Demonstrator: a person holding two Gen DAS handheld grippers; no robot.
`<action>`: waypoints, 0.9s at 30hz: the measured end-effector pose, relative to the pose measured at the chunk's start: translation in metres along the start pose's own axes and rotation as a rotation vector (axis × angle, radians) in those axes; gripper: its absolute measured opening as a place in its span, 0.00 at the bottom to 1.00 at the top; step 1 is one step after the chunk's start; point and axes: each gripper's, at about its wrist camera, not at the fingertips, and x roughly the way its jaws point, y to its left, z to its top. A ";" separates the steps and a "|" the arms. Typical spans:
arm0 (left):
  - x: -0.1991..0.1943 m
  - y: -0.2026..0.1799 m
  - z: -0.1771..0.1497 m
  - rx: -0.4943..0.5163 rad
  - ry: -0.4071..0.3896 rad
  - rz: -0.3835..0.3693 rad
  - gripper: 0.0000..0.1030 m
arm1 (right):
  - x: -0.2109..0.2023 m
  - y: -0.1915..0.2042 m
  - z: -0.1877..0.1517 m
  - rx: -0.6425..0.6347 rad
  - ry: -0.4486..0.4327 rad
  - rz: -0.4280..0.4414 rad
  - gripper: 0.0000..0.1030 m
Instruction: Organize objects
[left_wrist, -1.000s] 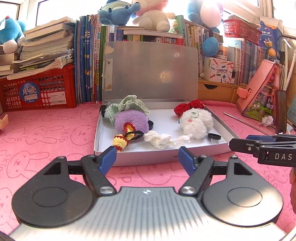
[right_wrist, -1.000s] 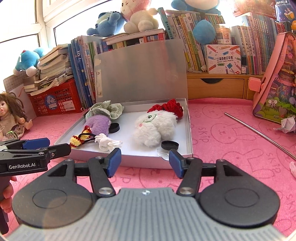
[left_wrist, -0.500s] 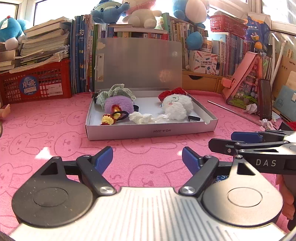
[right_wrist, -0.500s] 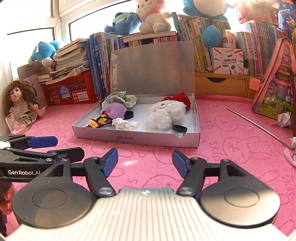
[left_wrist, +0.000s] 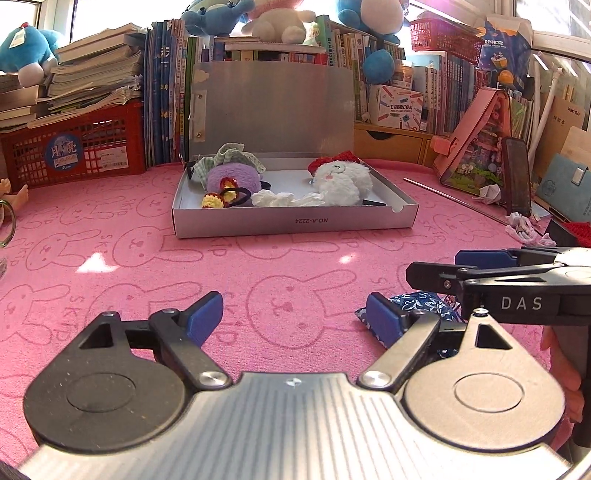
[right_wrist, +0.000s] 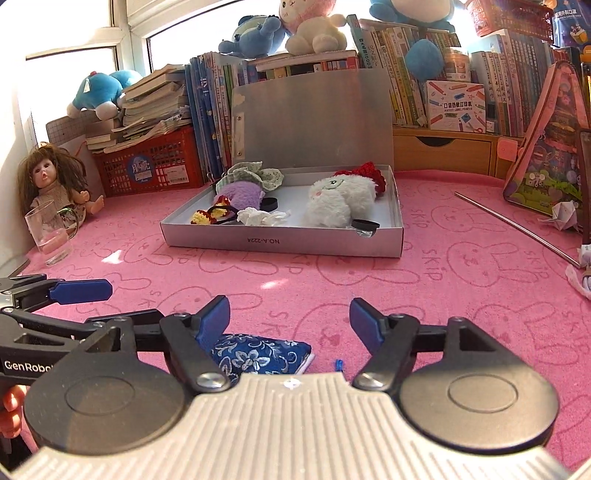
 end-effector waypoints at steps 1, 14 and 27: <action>0.001 0.000 0.000 -0.004 0.002 0.003 0.87 | 0.000 0.000 -0.001 0.000 0.002 0.000 0.79; 0.008 0.002 0.001 -0.031 0.002 0.058 0.96 | 0.003 0.003 -0.003 0.013 0.009 -0.009 0.79; 0.015 0.005 0.001 -0.057 0.019 0.110 0.97 | 0.006 0.003 -0.004 0.030 0.011 -0.025 0.79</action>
